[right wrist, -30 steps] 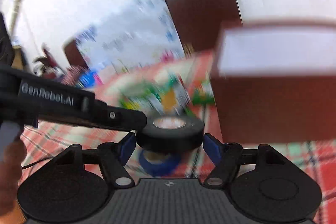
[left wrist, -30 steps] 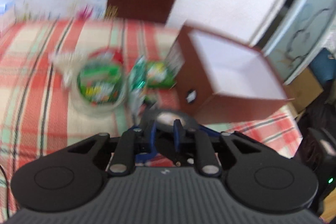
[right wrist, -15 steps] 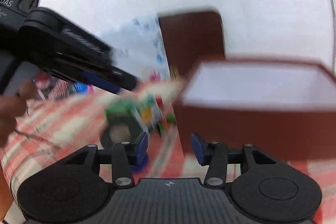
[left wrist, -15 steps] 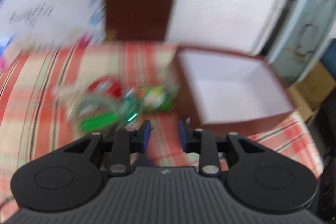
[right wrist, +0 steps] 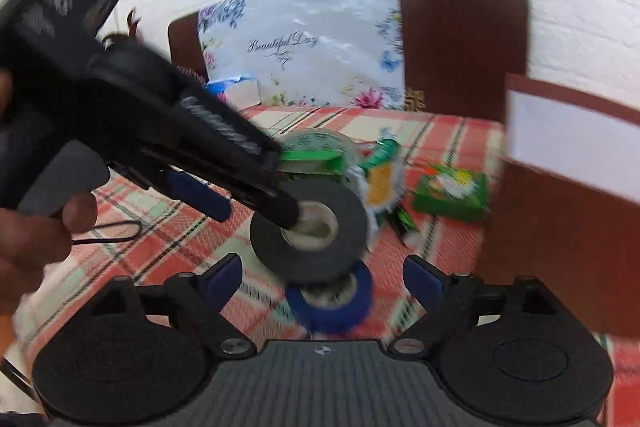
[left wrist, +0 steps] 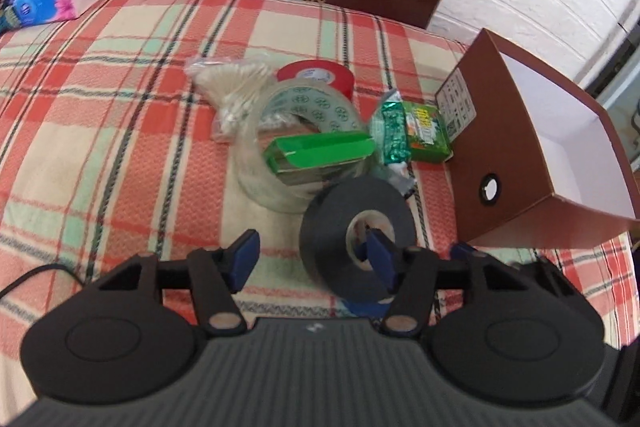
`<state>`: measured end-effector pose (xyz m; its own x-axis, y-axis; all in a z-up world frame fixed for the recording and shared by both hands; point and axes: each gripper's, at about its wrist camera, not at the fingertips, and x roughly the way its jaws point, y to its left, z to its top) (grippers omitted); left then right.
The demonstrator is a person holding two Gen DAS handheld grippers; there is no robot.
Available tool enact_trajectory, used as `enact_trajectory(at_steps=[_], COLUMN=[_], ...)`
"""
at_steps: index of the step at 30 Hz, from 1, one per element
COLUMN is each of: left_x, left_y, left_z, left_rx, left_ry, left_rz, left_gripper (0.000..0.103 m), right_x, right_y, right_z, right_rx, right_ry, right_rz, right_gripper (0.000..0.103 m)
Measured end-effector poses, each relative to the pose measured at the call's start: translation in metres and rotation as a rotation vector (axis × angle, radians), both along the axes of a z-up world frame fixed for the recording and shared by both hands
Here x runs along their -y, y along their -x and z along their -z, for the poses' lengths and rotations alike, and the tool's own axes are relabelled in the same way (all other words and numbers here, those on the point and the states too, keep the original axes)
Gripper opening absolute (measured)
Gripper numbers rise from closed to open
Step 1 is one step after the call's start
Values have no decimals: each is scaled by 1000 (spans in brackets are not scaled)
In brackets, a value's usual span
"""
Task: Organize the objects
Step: 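Carry the black tape into the brown box and open the left gripper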
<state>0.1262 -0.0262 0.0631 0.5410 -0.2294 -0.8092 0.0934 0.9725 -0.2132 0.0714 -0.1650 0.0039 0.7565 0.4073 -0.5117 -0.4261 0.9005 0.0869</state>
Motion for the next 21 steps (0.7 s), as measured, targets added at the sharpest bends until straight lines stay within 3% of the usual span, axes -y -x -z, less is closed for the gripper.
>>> enact_trajectory(at_steps=[1,3,4,6,11,14,18,21], left_x=[2,3,2,3,33,79,144,179], left_y=[-3,-10,-10,-2,29,28,6,-13], left_z=[4,16,17,5,-58,-76,-70,-58], left_rx=[-4,-37,-38,-5,203,300,307,279], left_ry=[-4,32,42,55,114,106,95,98], left_rz=[9,24,16,32,177,284,380,402], left_gripper=[48,34,34,33,34,34,34,34], right_x=[-8,-11,-13,-11,14,44,94,129], right_y=[-8,-20,-27,-19,33,42,31,15], right_z=[3,8,11,5,-37,-51,-55,-53], right_rx=[-2,-30,-64,-29,267,365,337,265], right_ry=[13,16,2,-3,10,24,38,26], right_rz=[3,5,-17,-4,109,238,379,440], right_gripper=[88,79,75,75,75,75,75,75])
